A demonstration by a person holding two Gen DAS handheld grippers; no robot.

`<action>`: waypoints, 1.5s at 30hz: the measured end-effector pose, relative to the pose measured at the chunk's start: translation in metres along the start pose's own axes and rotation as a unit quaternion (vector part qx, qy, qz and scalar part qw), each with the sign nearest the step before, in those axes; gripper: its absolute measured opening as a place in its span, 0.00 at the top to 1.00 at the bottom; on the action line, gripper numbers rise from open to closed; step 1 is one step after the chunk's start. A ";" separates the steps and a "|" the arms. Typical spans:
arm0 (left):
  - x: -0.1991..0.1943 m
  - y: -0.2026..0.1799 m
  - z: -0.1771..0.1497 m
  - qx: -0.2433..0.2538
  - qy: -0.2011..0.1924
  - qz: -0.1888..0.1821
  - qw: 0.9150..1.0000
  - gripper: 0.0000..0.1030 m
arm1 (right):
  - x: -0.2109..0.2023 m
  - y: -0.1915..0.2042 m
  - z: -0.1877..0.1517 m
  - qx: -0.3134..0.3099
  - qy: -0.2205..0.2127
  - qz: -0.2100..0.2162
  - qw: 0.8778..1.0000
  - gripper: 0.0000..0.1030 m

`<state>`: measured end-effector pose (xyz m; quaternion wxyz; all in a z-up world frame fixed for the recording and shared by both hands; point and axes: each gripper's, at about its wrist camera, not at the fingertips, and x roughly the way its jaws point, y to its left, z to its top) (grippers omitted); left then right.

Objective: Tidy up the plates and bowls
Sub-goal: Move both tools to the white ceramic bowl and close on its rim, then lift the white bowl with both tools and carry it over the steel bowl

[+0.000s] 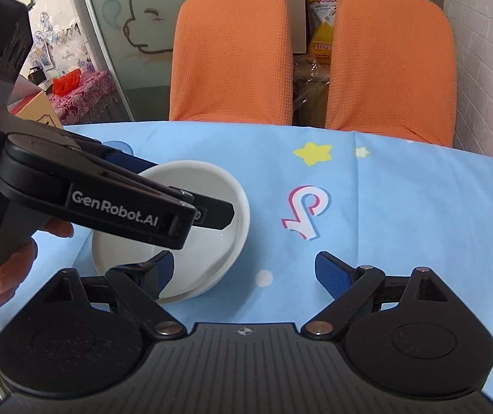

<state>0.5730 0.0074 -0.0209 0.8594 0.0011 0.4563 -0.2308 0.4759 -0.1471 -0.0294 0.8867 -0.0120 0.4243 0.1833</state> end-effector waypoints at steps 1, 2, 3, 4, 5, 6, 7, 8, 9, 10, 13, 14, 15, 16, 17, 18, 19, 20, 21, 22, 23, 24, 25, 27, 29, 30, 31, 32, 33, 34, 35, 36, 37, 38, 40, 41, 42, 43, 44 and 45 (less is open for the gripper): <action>-0.001 0.002 -0.001 -0.005 0.002 -0.010 1.000 0.27 | 0.000 0.001 0.000 -0.001 0.001 0.000 1.000 0.00; -0.002 0.004 -0.002 -0.011 0.006 -0.024 1.000 0.27 | 0.001 0.001 0.001 -0.002 0.004 0.000 1.000 0.00; -0.004 0.006 -0.003 -0.018 0.011 -0.038 0.999 0.27 | 0.003 0.001 0.000 -0.003 0.008 0.000 1.000 0.00; -0.006 0.008 -0.004 -0.023 0.011 -0.046 0.999 0.27 | 0.004 0.001 0.000 -0.005 0.012 0.001 1.000 0.00; -0.009 0.009 -0.005 -0.026 0.008 -0.053 0.998 0.27 | 0.006 0.001 0.000 -0.005 0.015 0.000 1.000 0.00; -0.010 0.011 -0.006 -0.028 0.008 -0.059 0.998 0.27 | 0.007 0.001 0.000 -0.004 0.017 -0.001 1.000 0.00; -0.011 0.013 -0.007 -0.033 0.009 -0.067 0.997 0.27 | 0.008 0.001 0.000 -0.004 0.018 -0.001 1.000 0.00; -0.013 0.015 -0.008 -0.040 0.010 -0.077 0.996 0.27 | 0.009 0.001 0.000 -0.003 0.018 -0.001 1.000 0.00; -0.014 0.018 -0.009 -0.046 0.009 -0.087 0.995 0.27 | 0.009 0.001 -0.001 -0.002 0.019 -0.002 1.000 0.00; -0.015 0.020 -0.010 -0.053 0.008 -0.096 0.994 0.27 | 0.009 0.001 -0.002 -0.002 0.021 -0.001 1.000 0.00; -0.013 0.022 -0.013 -0.062 0.013 -0.091 0.994 0.27 | 0.008 0.000 -0.003 -0.004 0.026 -0.003 1.000 0.00; -0.012 0.020 -0.013 -0.060 0.016 -0.077 0.995 0.27 | 0.007 0.000 -0.003 -0.004 0.024 -0.005 1.000 0.00; -0.010 0.019 -0.014 -0.056 0.020 -0.067 0.996 0.28 | 0.007 -0.001 -0.003 -0.002 0.022 -0.006 1.000 0.00; -0.010 0.016 -0.015 -0.051 0.023 -0.063 0.996 0.28 | 0.007 -0.002 -0.001 0.002 0.020 -0.006 1.000 0.00; -0.010 0.014 -0.016 -0.046 0.025 -0.060 0.997 0.28 | 0.008 -0.002 0.000 0.005 0.018 -0.006 1.000 0.00; -0.010 0.012 -0.018 -0.040 0.025 -0.053 0.997 0.29 | 0.009 -0.001 0.001 0.005 0.017 -0.004 1.000 0.00; -0.011 0.011 -0.019 -0.035 0.024 -0.049 0.998 0.29 | 0.011 0.000 0.001 0.002 0.017 -0.002 1.000 0.00; -0.012 0.010 -0.020 -0.031 0.024 -0.047 0.998 0.31 | 0.014 0.002 0.002 -0.002 0.019 0.000 1.000 0.00; -0.013 0.011 -0.022 -0.031 0.023 -0.045 0.998 0.32 | 0.016 0.004 0.001 -0.006 0.022 0.001 1.000 0.00; -0.013 0.012 -0.023 -0.033 0.021 -0.046 0.998 0.38 | 0.018 0.005 0.001 -0.008 0.022 0.002 1.000 0.00; -0.013 0.012 -0.023 -0.032 0.022 -0.050 0.998 0.45 | 0.018 0.007 0.000 -0.010 0.021 0.008 1.000 0.00; -0.013 0.012 -0.024 -0.031 0.022 -0.047 0.998 0.58 | 0.018 0.008 -0.001 -0.012 0.020 0.012 1.000 0.00; -0.013 0.011 -0.025 -0.031 0.023 -0.042 0.998 0.68 | 0.018 0.009 -0.001 -0.015 0.018 0.016 1.000 0.10; -0.011 0.010 -0.027 -0.026 0.028 -0.027 0.999 0.77 | 0.019 0.009 -0.001 -0.018 0.019 0.024 0.999 0.56; -0.012 0.012 -0.028 -0.030 0.031 -0.018 0.999 0.81 | 0.019 0.013 -0.003 -0.027 0.017 0.022 0.999 0.57; -0.014 0.013 -0.028 -0.036 0.030 -0.018 0.999 0.81 | 0.017 0.014 -0.003 -0.030 0.014 0.018 0.999 0.57; -0.016 0.014 -0.028 -0.040 0.029 -0.018 0.999 0.81 | 0.016 0.015 -0.004 -0.033 0.012 0.019 0.999 0.57; -0.020 0.015 -0.028 -0.043 0.026 -0.018 0.999 0.81 | 0.014 0.016 -0.004 -0.034 0.010 0.020 0.999 0.57; -0.023 0.015 -0.027 -0.045 0.024 -0.019 0.999 0.81 | 0.012 0.018 -0.004 -0.034 0.009 0.023 0.999 0.57; -0.027 0.015 -0.026 -0.048 0.024 -0.021 0.998 0.81 | 0.009 0.019 -0.004 -0.034 0.007 0.024 0.999 0.57; -0.030 0.014 -0.026 -0.048 0.024 -0.021 0.998 0.81 | 0.006 0.021 -0.003 -0.036 0.003 0.023 0.999 0.57; -0.033 0.011 -0.025 -0.046 0.022 -0.019 0.998 0.81 | 0.001 0.025 -0.003 -0.041 -0.004 0.021 0.999 0.57; -0.036 0.010 -0.025 -0.045 0.021 -0.017 0.999 0.81 | -0.002 0.028 -0.002 -0.045 -0.009 0.019 0.999 0.57; -0.038 0.009 -0.026 -0.047 0.022 -0.017 0.999 0.81 | -0.005 0.030 -0.001 -0.047 -0.012 0.017 0.999 0.57; -0.040 0.007 -0.027 -0.052 0.025 -0.021 0.998 0.81 | -0.009 0.031 0.001 -0.049 -0.015 0.014 0.999 0.57; -0.042 0.006 -0.028 -0.053 0.025 -0.023 0.998 0.81 | -0.011 0.031 0.002 -0.046 -0.016 0.013 0.999 0.57; -0.044 0.004 -0.029 -0.055 0.027 -0.024 0.998 0.81 | -0.013 0.030 0.001 -0.045 -0.016 0.014 0.999 0.57; -0.046 0.001 -0.030 -0.055 0.028 -0.026 0.998 0.81 | -0.014 0.029 0.001 -0.043 -0.015 0.016 0.999 0.57; -0.048 -0.003 -0.032 -0.053 0.029 -0.026 0.998 0.81 | -0.016 0.028 0.000 -0.040 -0.014 0.017 0.999 0.57; -0.050 -0.007 -0.033 -0.050 0.029 -0.026 0.998 0.80 | -0.019 0.028 -0.001 -0.040 -0.014 0.016 0.999 0.57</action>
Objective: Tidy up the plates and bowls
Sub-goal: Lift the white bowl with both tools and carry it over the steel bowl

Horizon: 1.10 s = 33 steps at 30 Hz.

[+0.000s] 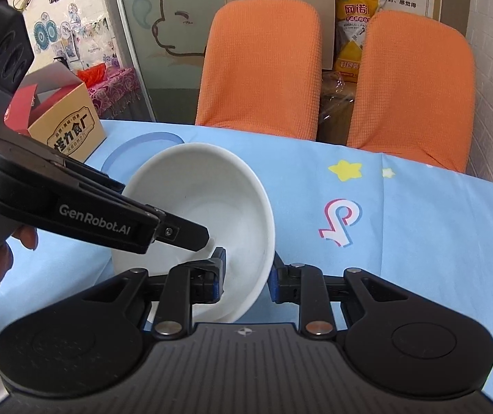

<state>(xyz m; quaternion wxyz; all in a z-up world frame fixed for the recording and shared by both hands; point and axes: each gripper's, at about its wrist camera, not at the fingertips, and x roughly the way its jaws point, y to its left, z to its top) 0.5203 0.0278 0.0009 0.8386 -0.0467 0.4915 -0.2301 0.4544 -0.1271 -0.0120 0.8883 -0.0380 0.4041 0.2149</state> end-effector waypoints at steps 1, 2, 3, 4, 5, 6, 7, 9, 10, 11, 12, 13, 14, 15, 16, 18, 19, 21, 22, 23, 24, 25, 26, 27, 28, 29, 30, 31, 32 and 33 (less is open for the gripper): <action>-0.003 -0.005 -0.002 0.002 -0.001 0.001 1.000 0.81 | -0.004 0.001 -0.001 -0.001 -0.002 -0.002 1.000 0.57; -0.006 -0.010 -0.005 0.004 -0.001 0.001 1.000 0.81 | -0.008 0.001 -0.003 0.000 -0.004 -0.004 1.000 0.57; -0.010 -0.017 -0.007 0.008 -0.002 -0.003 1.000 0.81 | -0.012 0.002 -0.005 0.001 -0.006 -0.005 1.000 0.57; -0.014 -0.022 -0.010 0.010 -0.004 -0.006 1.000 0.81 | -0.017 0.003 -0.007 0.000 -0.007 -0.007 1.000 0.56; -0.018 -0.027 -0.014 0.011 -0.007 -0.006 1.000 0.81 | -0.021 0.004 -0.010 0.000 -0.006 -0.011 1.000 0.55; -0.019 -0.033 -0.017 0.018 -0.008 -0.001 1.000 0.81 | -0.026 0.004 -0.014 0.001 -0.005 -0.014 1.000 0.55; -0.017 -0.038 -0.019 0.025 -0.007 0.003 1.000 0.80 | -0.029 0.005 -0.018 0.003 -0.003 -0.017 1.000 0.54; -0.009 -0.038 -0.022 0.010 0.009 0.004 1.000 0.81 | -0.027 0.003 -0.024 0.008 0.000 -0.016 1.000 0.55; -0.006 -0.037 -0.023 0.005 0.010 0.004 1.000 0.81 | -0.022 0.000 -0.025 0.022 0.009 -0.013 1.000 0.55; -0.003 -0.035 -0.023 0.003 0.009 0.007 1.000 0.80 | -0.018 -0.003 -0.026 0.037 0.015 -0.008 0.999 0.54; 0.000 -0.033 -0.023 -0.002 0.007 0.013 1.000 0.80 | -0.013 -0.005 -0.027 0.043 0.019 -0.002 0.999 0.55; 0.003 -0.030 -0.022 -0.005 0.006 0.018 1.000 0.80 | -0.010 -0.007 -0.027 0.047 0.020 0.003 0.999 0.54; 0.006 -0.028 -0.021 -0.007 0.004 0.025 1.000 0.80 | -0.007 -0.008 -0.028 0.051 0.022 0.006 0.998 0.52; 0.009 -0.025 -0.019 -0.011 -0.002 0.033 0.999 0.80 | -0.004 -0.009 -0.028 0.053 0.023 0.008 0.998 0.47; 0.011 -0.023 -0.018 -0.012 -0.006 0.039 0.999 0.78 | -0.002 -0.011 -0.027 0.055 0.022 0.008 0.998 0.45; 0.017 -0.019 -0.016 -0.011 -0.008 0.047 0.999 0.73 | 0.001 -0.017 -0.025 0.060 0.019 -0.002 0.998 0.36; 0.020 -0.018 -0.016 -0.011 -0.004 0.045 0.999 0.73 | 0.001 -0.020 -0.024 0.063 0.018 -0.003 0.998 0.34; 0.024 -0.014 -0.017 -0.020 0.001 0.041 0.999 0.73 | -0.001 -0.026 -0.025 0.069 0.014 0.007 0.997 0.24; 0.025 -0.013 -0.018 -0.023 0.000 0.038 0.999 0.73 | -0.001 -0.028 -0.026 0.069 0.018 0.008 0.997 0.14; 0.027 -0.013 -0.019 -0.022 0.000 0.035 0.999 0.73 | -0.001 -0.028 -0.027 0.068 0.022 0.008 0.997 0.06; 0.029 -0.013 -0.021 -0.023 0.002 0.032 0.999 0.73 | 0.000 -0.029 -0.029 0.066 0.021 0.008 0.998 0.05; 0.030 -0.013 -0.021 -0.023 0.004 0.031 0.999 0.73 | 0.000 -0.029 -0.030 0.065 0.019 0.011 0.998 0.04; 0.031 -0.014 -0.022 -0.023 0.004 0.032 0.999 0.73 | 0.002 -0.029 -0.031 0.064 0.022 0.014 0.998 0.03; 0.033 -0.014 -0.022 -0.025 0.006 0.032 0.999 0.73 | 0.004 -0.029 -0.032 0.065 0.026 0.014 0.997 0.02; 0.034 -0.014 -0.022 -0.027 0.008 0.031 0.999 0.73 | 0.007 -0.030 -0.033 0.068 0.030 0.009 0.997 0.00; 0.033 -0.015 -0.023 -0.026 0.005 0.033 0.999 0.73 | 0.009 -0.030 -0.033 0.068 0.032 0.007 0.997 0.00; 0.033 -0.014 -0.024 -0.027 0.004 0.034 0.999 0.73 | 0.011 -0.030 -0.034 0.064 0.032 0.008 0.997 0.00; 0.033 -0.014 -0.024 -0.030 0.003 0.034 0.999 0.75 | 0.012 -0.030 -0.035 0.060 0.031 0.006 0.998 0.00; 0.033 -0.013 -0.024 -0.033 0.001 0.034 0.999 0.76 | 0.013 -0.031 -0.035 0.058 0.030 0.007 0.998 0.09; 0.033 -0.013 -0.025 -0.033 0.000 0.035 0.999 0.83 | 0.014 -0.031 -0.036 0.056 0.030 0.018 0.998 0.39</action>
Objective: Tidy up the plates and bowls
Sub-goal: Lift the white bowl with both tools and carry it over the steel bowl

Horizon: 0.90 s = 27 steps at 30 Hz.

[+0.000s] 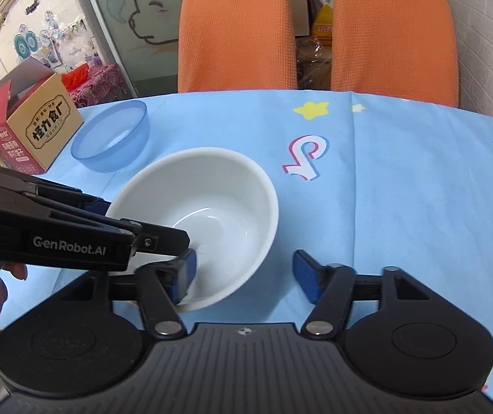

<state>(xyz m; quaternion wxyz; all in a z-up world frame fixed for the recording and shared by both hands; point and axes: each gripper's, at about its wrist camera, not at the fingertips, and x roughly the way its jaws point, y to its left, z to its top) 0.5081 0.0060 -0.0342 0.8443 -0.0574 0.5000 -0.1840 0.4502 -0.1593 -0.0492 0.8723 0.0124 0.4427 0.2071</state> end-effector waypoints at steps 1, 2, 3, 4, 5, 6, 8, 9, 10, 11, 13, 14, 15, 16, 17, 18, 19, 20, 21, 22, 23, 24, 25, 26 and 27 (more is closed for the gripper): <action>-0.001 0.000 -0.001 0.000 -0.001 0.005 1.000 0.88 | 0.000 -0.001 0.000 0.000 -0.002 0.007 1.000 0.53; -0.001 0.000 -0.002 -0.003 0.000 0.007 1.000 0.90 | 0.000 -0.002 0.000 0.002 -0.002 0.004 1.000 0.69; -0.001 0.001 -0.001 -0.009 0.004 0.001 1.000 0.92 | -0.001 -0.002 0.001 0.002 -0.007 0.008 1.000 0.73; -0.003 0.002 -0.001 -0.015 0.006 -0.004 1.000 0.92 | -0.002 -0.003 0.001 0.006 -0.010 0.011 1.000 0.75; -0.005 0.002 0.000 -0.019 0.007 -0.008 1.000 0.92 | -0.004 0.000 0.002 0.006 -0.015 0.008 1.000 0.75; -0.008 0.001 0.000 -0.019 0.006 -0.011 1.000 0.92 | -0.007 0.002 0.002 0.000 -0.020 0.002 1.000 0.75; -0.014 -0.001 0.001 -0.017 0.005 -0.013 1.000 0.92 | -0.013 0.003 0.004 0.000 -0.025 -0.001 1.000 0.75; -0.017 -0.004 0.001 -0.017 0.005 -0.015 1.000 0.92 | -0.015 0.002 0.005 0.004 -0.024 0.000 1.000 0.75; -0.021 -0.006 0.001 -0.015 0.004 -0.015 1.000 0.92 | -0.019 0.001 0.005 0.007 -0.025 0.001 1.000 0.75; -0.025 -0.009 0.000 -0.011 0.002 -0.014 1.000 0.92 | -0.023 0.002 0.005 0.008 -0.027 -0.001 1.000 0.74; -0.036 -0.017 -0.003 -0.006 -0.004 -0.013 1.000 0.92 | -0.033 0.005 0.006 0.004 -0.031 -0.008 0.999 0.73; -0.043 -0.021 -0.006 -0.003 -0.007 -0.014 1.000 0.92 | -0.038 0.007 0.005 0.002 -0.032 -0.010 0.999 0.71; -0.050 -0.025 -0.009 -0.001 -0.009 -0.015 1.000 0.92 | -0.044 0.009 0.004 0.000 -0.035 -0.012 0.999 0.71; -0.056 -0.029 -0.012 0.000 -0.011 -0.016 1.000 0.92 | -0.052 0.012 0.002 -0.001 -0.039 -0.015 0.999 0.70; -0.064 -0.034 -0.017 0.003 -0.013 -0.018 1.000 0.92 | -0.058 0.014 -0.001 -0.001 -0.041 -0.015 0.999 0.69; -0.069 -0.038 -0.021 0.004 -0.014 -0.020 1.000 0.92 | -0.067 0.015 -0.004 0.000 -0.044 -0.015 0.999 0.68; -0.075 -0.043 -0.027 0.003 -0.014 -0.022 1.000 0.92 | -0.076 0.018 -0.008 0.001 -0.048 -0.017 0.999 0.68; -0.080 -0.048 -0.034 0.006 -0.014 -0.024 1.000 0.92 | -0.084 0.021 -0.013 0.001 -0.051 -0.019 0.999 0.68; -0.085 -0.053 -0.042 0.009 -0.016 -0.025 1.000 0.92 | -0.091 0.023 -0.019 0.002 -0.053 -0.021 0.998 0.67; -0.089 -0.057 -0.049 0.011 -0.016 -0.026 0.999 0.92 | -0.100 0.026 -0.026 0.004 -0.056 -0.023 0.998 0.66; -0.094 -0.063 -0.059 0.013 -0.015 -0.028 0.999 0.92 | -0.107 0.029 -0.033 0.006 -0.058 -0.024 0.998 0.64; -0.097 -0.068 -0.067 0.015 -0.013 -0.031 0.999 0.92 | -0.114 0.032 -0.041 0.007 -0.060 -0.026 0.998 0.64; -0.100 -0.073 -0.076 0.017 -0.012 -0.034 0.999 0.92 | -0.121 0.035 -0.050 0.009 -0.062 -0.028 0.998 0.62; -0.103 -0.079 -0.085 0.021 -0.011 -0.037 0.999 0.92 | -0.127 0.037 -0.059 0.011 -0.064 -0.029 0.997 0.58; -0.105 -0.083 -0.093 0.024 -0.011 -0.039 0.999 0.92 | -0.134 0.040 -0.067 0.013 -0.066 -0.030 0.997 0.57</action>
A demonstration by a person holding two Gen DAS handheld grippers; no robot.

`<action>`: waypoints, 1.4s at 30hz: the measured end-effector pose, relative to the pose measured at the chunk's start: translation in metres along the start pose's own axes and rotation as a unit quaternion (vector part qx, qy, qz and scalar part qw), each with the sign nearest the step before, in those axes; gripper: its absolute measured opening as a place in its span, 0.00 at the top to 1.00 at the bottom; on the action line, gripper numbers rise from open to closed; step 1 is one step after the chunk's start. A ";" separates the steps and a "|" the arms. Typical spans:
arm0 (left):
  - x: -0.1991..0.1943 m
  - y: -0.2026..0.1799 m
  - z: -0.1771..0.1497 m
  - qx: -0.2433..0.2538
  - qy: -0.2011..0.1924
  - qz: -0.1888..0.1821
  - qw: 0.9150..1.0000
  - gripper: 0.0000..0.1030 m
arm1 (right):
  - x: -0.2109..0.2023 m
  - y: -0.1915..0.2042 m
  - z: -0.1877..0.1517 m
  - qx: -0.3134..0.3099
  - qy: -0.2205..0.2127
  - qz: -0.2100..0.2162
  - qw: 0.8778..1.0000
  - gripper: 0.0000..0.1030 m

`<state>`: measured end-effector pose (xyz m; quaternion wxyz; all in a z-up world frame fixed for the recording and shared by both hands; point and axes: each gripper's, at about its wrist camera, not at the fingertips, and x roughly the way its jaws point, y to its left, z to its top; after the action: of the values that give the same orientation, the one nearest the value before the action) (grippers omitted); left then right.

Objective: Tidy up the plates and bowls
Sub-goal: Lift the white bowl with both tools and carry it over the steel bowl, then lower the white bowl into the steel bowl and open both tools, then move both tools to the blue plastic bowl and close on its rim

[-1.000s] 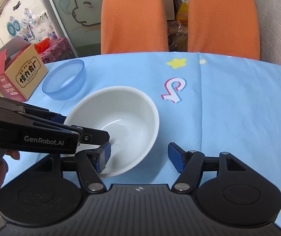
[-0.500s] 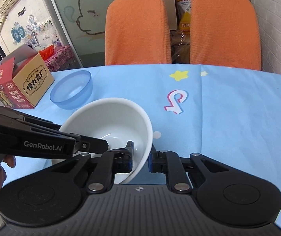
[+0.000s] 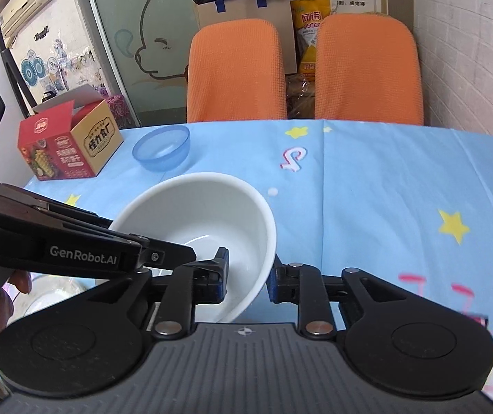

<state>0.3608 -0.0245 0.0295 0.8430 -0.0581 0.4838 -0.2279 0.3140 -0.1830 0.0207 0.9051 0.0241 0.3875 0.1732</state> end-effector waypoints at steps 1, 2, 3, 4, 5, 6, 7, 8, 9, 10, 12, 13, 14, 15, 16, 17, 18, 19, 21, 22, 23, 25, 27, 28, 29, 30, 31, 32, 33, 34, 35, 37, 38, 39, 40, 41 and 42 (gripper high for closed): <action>-0.001 -0.005 -0.008 0.003 0.001 -0.002 1.000 0.92 | -0.007 0.002 -0.008 0.002 -0.003 -0.003 1.000 0.56; 0.000 -0.010 -0.015 0.006 0.003 -0.005 1.000 0.92 | -0.013 0.003 -0.016 0.004 -0.005 -0.005 1.000 0.55; 0.001 -0.015 -0.022 0.010 0.006 -0.006 1.000 0.92 | -0.018 0.003 -0.024 0.008 -0.006 -0.007 1.000 0.54; 0.003 -0.019 -0.029 0.013 0.010 -0.008 1.000 0.92 | -0.022 0.003 -0.031 0.011 -0.006 -0.008 1.000 0.53; 0.006 -0.023 -0.035 0.017 0.014 -0.010 1.000 0.92 | -0.026 0.002 -0.039 0.016 -0.006 -0.011 1.000 0.53; 0.010 -0.026 -0.041 0.018 0.019 -0.012 1.000 0.92 | -0.029 0.001 -0.046 0.019 -0.005 -0.013 1.000 0.53; 0.014 -0.028 -0.046 0.018 0.023 -0.013 0.999 0.92 | -0.031 -0.001 -0.053 0.025 -0.004 -0.015 1.000 0.53; 0.017 -0.030 -0.051 0.020 0.027 -0.013 0.999 0.92 | -0.032 -0.003 -0.059 0.031 -0.002 -0.016 0.999 0.53; 0.021 -0.031 -0.055 0.021 0.031 -0.013 0.999 0.92 | -0.031 -0.005 -0.063 0.036 0.000 -0.016 0.999 0.53; 0.023 -0.032 -0.059 0.019 0.034 -0.013 0.999 0.92 | -0.031 -0.007 -0.067 0.040 0.002 -0.017 0.999 0.53; 0.026 -0.034 -0.066 0.023 0.033 -0.006 0.999 0.92 | -0.027 -0.009 -0.076 0.045 0.008 -0.018 0.999 0.53; 0.028 -0.035 -0.067 0.026 0.031 -0.003 0.999 0.92 | -0.025 -0.010 -0.079 0.048 0.010 -0.017 0.999 0.53; 0.027 -0.036 -0.068 0.034 0.024 0.003 0.999 0.92 | -0.023 -0.012 -0.082 0.052 0.012 -0.014 0.998 0.53; 0.026 -0.037 -0.068 0.044 0.016 0.014 0.999 0.85 | -0.022 -0.013 -0.084 0.055 0.012 -0.012 0.998 0.53; 0.024 -0.039 -0.068 0.051 0.010 0.024 0.998 0.69 | -0.020 -0.014 -0.086 0.058 0.012 -0.011 0.998 0.53; 0.020 -0.038 -0.065 0.051 0.007 0.023 0.998 0.65 | -0.020 -0.015 -0.087 0.061 0.009 -0.013 0.998 0.53; 0.016 -0.035 -0.062 0.045 0.006 0.012 0.999 0.50 | -0.022 -0.016 -0.087 0.065 0.004 -0.013 0.998 0.55; 0.010 -0.033 -0.060 0.040 0.001 -0.001 0.999 0.40 | -0.026 -0.020 -0.088 0.076 -0.004 -0.006 0.997 0.55; -0.005 -0.032 -0.056 0.039 -0.022 0.004 0.999 0.40 | -0.036 -0.027 -0.087 0.096 -0.021 0.002 0.995 0.52; -0.013 -0.033 -0.055 0.049 -0.037 0.015 0.998 0.39 | -0.041 -0.028 -0.085 0.098 -0.029 0.000 0.995 0.49; -0.021 -0.034 -0.054 0.057 -0.051 0.025 0.997 0.38 | -0.046 -0.028 -0.083 0.092 -0.037 -0.014 0.995 0.45; -0.031 -0.033 -0.052 0.061 -0.068 0.041 0.995 0.36 | -0.053 -0.025 -0.079 0.071 -0.049 -0.036 0.996 0.39; -0.039 -0.028 -0.051 0.056 -0.081 0.051 0.994 0.35 | -0.054 -0.024 -0.076 0.060 -0.053 -0.039 0.996 0.31; -0.043 -0.025 -0.051 0.052 -0.086 0.056 0.993 0.34 | -0.054 -0.023 -0.074 0.060 -0.053 -0.036 0.996 0.26; -0.046 -0.022 -0.051 0.049 -0.090 0.059 0.993 0.34 | -0.052 -0.023 -0.073 0.059 -0.051 -0.033 0.996 0.18; -0.049 -0.018 -0.050 0.047 -0.092 0.063 0.993 0.34 | -0.050 -0.022 -0.071 0.057 -0.050 -0.030 0.997 0.14; -0.050 -0.014 -0.049 0.043 -0.094 0.066 0.992 0.34 | -0.048 -0.022 -0.070 0.054 -0.049 -0.030 0.997 0.07; -0.053 -0.010 -0.048 0.039 -0.095 0.069 0.992 0.34 | -0.045 -0.020 -0.067 0.051 -0.047 -0.031 0.997 0.02; -0.056 -0.005 -0.048 0.037 -0.096 0.072 0.992 0.34 | -0.042 -0.018 -0.065 0.047 -0.044 -0.031 0.997 0.00; -0.058 -0.001 -0.047 0.034 -0.098 0.074 0.992 0.34 | -0.039 -0.017 -0.063 0.043 -0.042 -0.031 0.998 0.00; -0.060 0.003 -0.046 0.031 -0.100 0.075 0.992 0.34 | -0.037 -0.015 -0.060 0.041 -0.041 -0.030 0.998 0.00; -0.066 0.013 -0.044 0.028 -0.105 0.074 0.991 0.34 | -0.032 -0.012 -0.053 0.036 -0.036 -0.029 0.998 0.00; -0.068 0.017 -0.042 0.028 -0.106 0.073 0.991 0.34 | -0.028 -0.009 -0.048 0.032 -0.033 -0.028 0.999 0.00; -0.071 0.022 -0.040 0.025 -0.109 0.073 0.991 0.34 | -0.024 -0.007 -0.043 0.028 -0.030 -0.029 0.999 0.00; -0.072 0.027 -0.037 0.023 -0.111 0.074 0.991 0.33 | -0.020 -0.005 -0.038 0.025 -0.029 -0.029 0.999 0.00; -0.073 0.032 -0.035 0.022 -0.112 0.076 0.991 0.33 | -0.017 -0.002 -0.033 0.022 -0.028 -0.030 0.999 0.00; -0.074 0.038 -0.032 0.021 -0.114 0.078 0.990 0.33 | -0.012 0.001 -0.027 0.017 -0.026 -0.030 0.999 0.00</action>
<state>0.3150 0.0456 0.0591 0.9089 -0.0277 0.3828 -0.1631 0.2865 -0.1892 0.0103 0.9191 0.0327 0.3672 0.1388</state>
